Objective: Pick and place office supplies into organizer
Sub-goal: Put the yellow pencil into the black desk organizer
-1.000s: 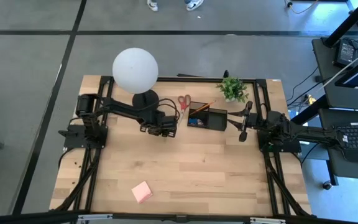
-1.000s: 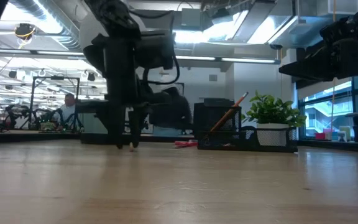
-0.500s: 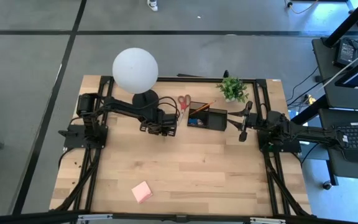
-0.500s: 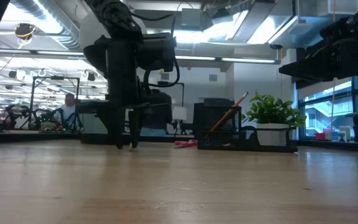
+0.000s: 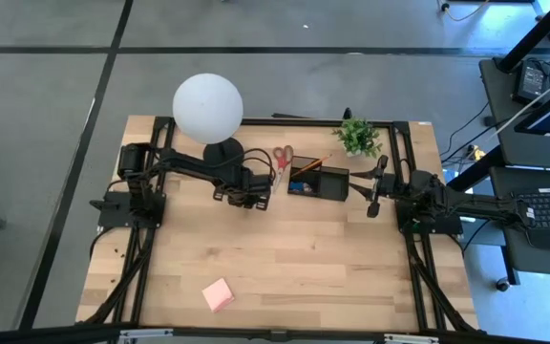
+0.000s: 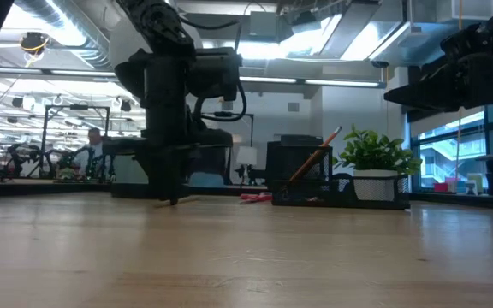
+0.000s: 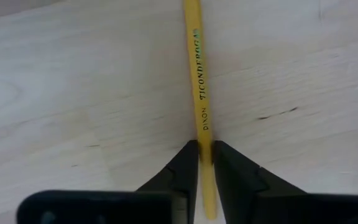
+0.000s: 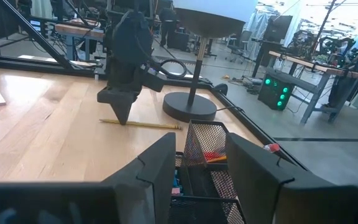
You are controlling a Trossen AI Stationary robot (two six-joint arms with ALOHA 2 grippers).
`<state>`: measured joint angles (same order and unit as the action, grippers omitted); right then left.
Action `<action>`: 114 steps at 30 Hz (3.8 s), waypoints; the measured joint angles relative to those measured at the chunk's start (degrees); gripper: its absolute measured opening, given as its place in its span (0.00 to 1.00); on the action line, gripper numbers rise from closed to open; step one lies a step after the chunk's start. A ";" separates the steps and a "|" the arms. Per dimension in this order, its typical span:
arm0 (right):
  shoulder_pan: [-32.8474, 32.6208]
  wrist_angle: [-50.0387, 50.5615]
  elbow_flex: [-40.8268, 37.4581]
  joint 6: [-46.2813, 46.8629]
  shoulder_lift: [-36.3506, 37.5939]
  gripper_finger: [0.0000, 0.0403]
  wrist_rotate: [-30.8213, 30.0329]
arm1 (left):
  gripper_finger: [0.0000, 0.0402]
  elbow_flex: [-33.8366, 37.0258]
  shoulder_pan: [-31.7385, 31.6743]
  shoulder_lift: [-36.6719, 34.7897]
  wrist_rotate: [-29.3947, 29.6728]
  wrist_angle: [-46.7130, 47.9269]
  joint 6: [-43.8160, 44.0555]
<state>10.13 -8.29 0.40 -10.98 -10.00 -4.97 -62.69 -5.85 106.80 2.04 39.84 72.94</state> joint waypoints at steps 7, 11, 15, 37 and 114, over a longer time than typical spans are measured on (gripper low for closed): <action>-0.01 0.00 0.00 0.00 0.02 0.36 0.00 | 0.06 0.02 0.00 0.00 -0.41 0.06 -1.38; -0.02 0.00 0.00 0.00 0.00 0.36 0.00 | 0.06 0.04 0.00 -0.04 -0.68 0.00 -2.22; 0.00 0.00 0.00 0.00 0.00 0.36 0.00 | 0.06 0.12 0.02 -1.25 -0.76 -0.34 -3.62; 0.00 -0.02 0.00 -0.04 0.00 0.36 0.00 | 0.06 0.23 2.14 -11.15 -24.55 -17.06 -21.34; 0.00 -1.29 0.00 9.31 0.02 0.36 -0.02 | 0.06 -6.42 -14.53 12.05 -15.81 -69.21 -76.87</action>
<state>10.13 -9.58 0.40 -1.67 -9.98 -4.99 -69.12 -20.38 118.85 -13.77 -29.37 -3.93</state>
